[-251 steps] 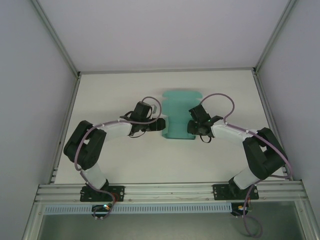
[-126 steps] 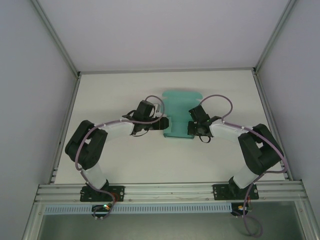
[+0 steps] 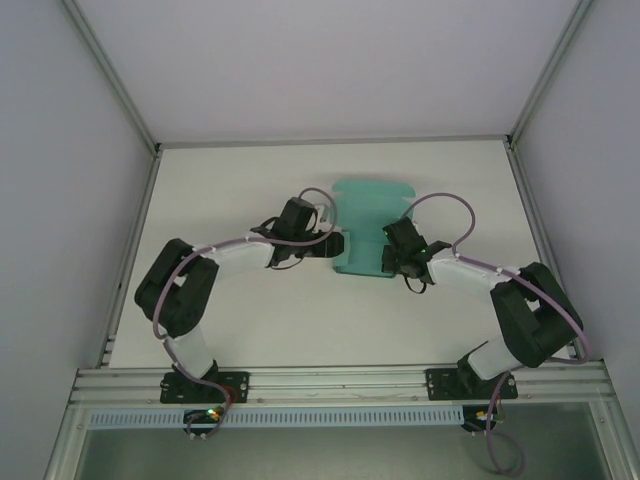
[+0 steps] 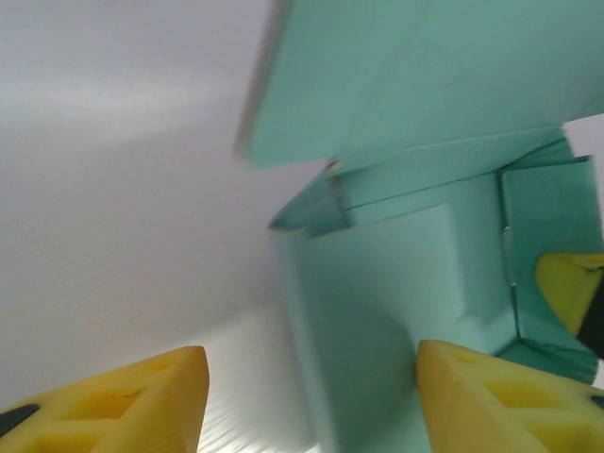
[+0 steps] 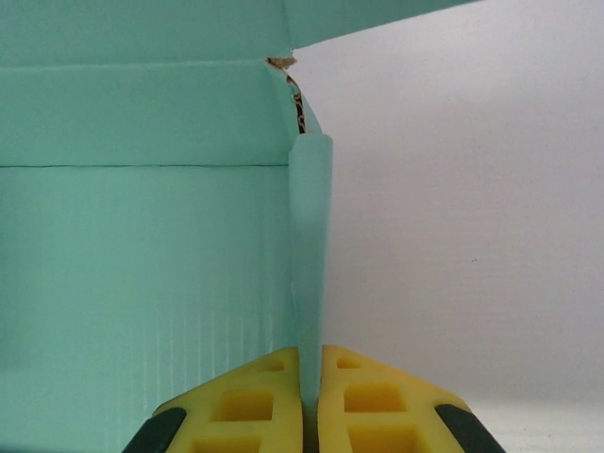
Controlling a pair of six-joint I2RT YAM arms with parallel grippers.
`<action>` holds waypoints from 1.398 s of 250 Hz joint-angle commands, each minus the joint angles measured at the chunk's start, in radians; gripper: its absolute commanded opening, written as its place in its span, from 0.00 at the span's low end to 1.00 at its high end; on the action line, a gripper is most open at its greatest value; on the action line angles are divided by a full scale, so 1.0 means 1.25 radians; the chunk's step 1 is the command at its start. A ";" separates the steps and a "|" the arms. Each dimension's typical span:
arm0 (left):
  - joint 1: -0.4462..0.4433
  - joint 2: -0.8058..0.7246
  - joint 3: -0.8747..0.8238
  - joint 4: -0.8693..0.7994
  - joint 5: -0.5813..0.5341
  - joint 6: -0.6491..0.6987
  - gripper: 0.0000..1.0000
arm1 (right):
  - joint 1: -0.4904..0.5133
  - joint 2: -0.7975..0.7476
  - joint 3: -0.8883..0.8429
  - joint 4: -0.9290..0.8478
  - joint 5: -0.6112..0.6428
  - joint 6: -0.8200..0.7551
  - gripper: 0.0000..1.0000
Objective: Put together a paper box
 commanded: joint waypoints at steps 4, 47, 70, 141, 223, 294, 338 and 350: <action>-0.011 0.034 0.036 0.003 0.036 0.013 0.55 | 0.009 -0.014 0.002 0.020 0.018 0.013 0.00; -0.045 0.055 0.090 -0.087 -0.057 0.046 0.51 | 0.014 -0.027 -0.004 0.031 0.027 0.022 0.00; -0.073 0.074 0.130 -0.188 -0.187 0.069 0.45 | 0.016 -0.030 -0.007 0.028 0.038 0.029 0.00; -0.118 0.121 0.184 -0.300 -0.295 0.079 0.39 | 0.022 -0.009 -0.008 0.026 0.050 0.041 0.00; -0.119 0.142 0.213 -0.339 -0.331 0.074 0.27 | 0.023 -0.006 -0.011 0.030 0.046 0.038 0.00; -0.163 0.203 0.322 -0.567 -0.667 0.030 0.00 | 0.027 0.030 0.012 -0.064 0.136 0.080 0.00; -0.148 0.176 0.267 -0.573 -0.699 0.006 0.00 | -0.003 0.057 0.020 -0.167 0.221 0.180 0.00; -0.142 0.161 0.242 -0.564 -0.708 -0.005 0.00 | -0.013 0.061 0.016 -0.171 0.220 0.193 0.00</action>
